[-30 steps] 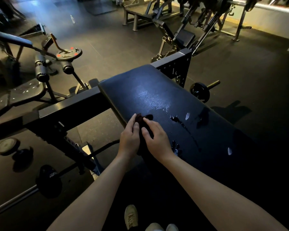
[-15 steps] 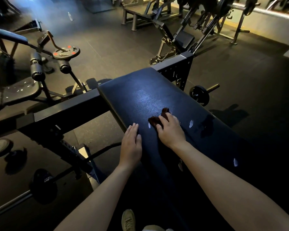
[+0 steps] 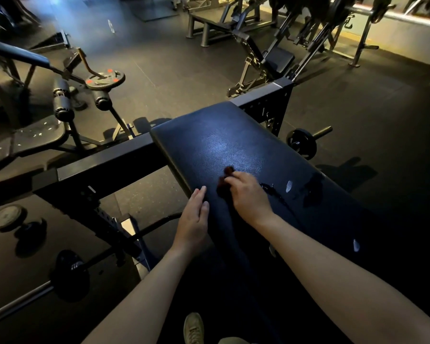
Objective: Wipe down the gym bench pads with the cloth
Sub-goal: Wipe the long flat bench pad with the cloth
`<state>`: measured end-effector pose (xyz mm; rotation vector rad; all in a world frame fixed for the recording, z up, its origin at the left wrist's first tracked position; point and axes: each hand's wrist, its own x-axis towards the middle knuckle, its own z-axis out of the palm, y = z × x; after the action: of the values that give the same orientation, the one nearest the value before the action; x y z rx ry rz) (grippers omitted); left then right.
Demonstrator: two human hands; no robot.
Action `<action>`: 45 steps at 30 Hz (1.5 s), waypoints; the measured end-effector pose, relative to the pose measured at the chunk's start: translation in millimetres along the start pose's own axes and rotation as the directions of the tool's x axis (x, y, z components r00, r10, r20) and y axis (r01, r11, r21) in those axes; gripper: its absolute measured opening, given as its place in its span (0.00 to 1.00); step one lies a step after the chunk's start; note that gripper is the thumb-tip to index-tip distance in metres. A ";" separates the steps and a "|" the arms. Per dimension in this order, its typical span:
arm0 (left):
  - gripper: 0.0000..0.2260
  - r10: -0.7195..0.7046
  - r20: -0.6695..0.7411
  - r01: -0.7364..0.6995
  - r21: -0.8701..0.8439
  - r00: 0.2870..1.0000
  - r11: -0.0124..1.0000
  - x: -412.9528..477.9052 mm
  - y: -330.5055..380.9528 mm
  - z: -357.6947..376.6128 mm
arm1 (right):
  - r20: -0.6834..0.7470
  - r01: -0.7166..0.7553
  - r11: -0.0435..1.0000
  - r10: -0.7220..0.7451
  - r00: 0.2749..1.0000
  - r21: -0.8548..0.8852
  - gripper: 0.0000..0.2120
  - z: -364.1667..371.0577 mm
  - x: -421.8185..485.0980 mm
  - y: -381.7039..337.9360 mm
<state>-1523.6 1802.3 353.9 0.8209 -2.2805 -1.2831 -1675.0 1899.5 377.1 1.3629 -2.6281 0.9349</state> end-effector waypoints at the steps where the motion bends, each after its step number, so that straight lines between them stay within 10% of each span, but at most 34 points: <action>1: 0.20 -0.015 -0.002 0.015 0.001 1.000 1.000 0.3 0.7 0.5 | 0.000 -0.073 0.997 0.073 0.997 -0.039 0.15 -2.2 5.5 6.2; 11: 0.26 -0.069 -0.010 0.066 -0.187 0.998 0.980 2.0 8.0 1.3 | 0.122 0.034 0.991 -0.049 0.991 0.128 0.09 3.1 -24.2 -21.7; 16: 0.19 -0.018 -0.031 0.018 -0.013 0.999 1.000 0.4 5.2 3.6 | 0.100 0.088 0.984 -0.105 0.990 0.155 0.11 0.8 -30.5 -17.4; 21: 0.20 0.015 -0.014 -0.014 0.046 1.000 0.999 0.4 3.4 2.8 | 0.089 -0.174 0.985 0.173 0.981 0.004 0.23 2.4 0.9 -1.3; 30: 0.19 0.028 -0.046 -0.026 0.053 0.999 0.998 0.6 4.9 4.3 | 0.177 0.094 0.990 -0.112 0.978 0.104 0.17 3.2 -25.2 -11.8; 37: 0.20 0.057 -0.051 -0.048 0.171 0.997 0.984 0.1 3.8 7.1 | 0.090 -0.134 0.990 0.131 0.987 0.036 0.19 3.7 3.1 -1.0; 45: 0.19 0.065 -0.079 -0.054 0.140 0.995 0.989 1.2 5.7 7.2 | 0.155 0.042 0.991 -0.061 0.986 0.124 0.14 -0.6 -22.4 -16.0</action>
<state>-1530.5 1808.4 355.3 0.8296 -2.3283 -1.0549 -1649.3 1909.3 378.9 1.5885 -2.6725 1.0349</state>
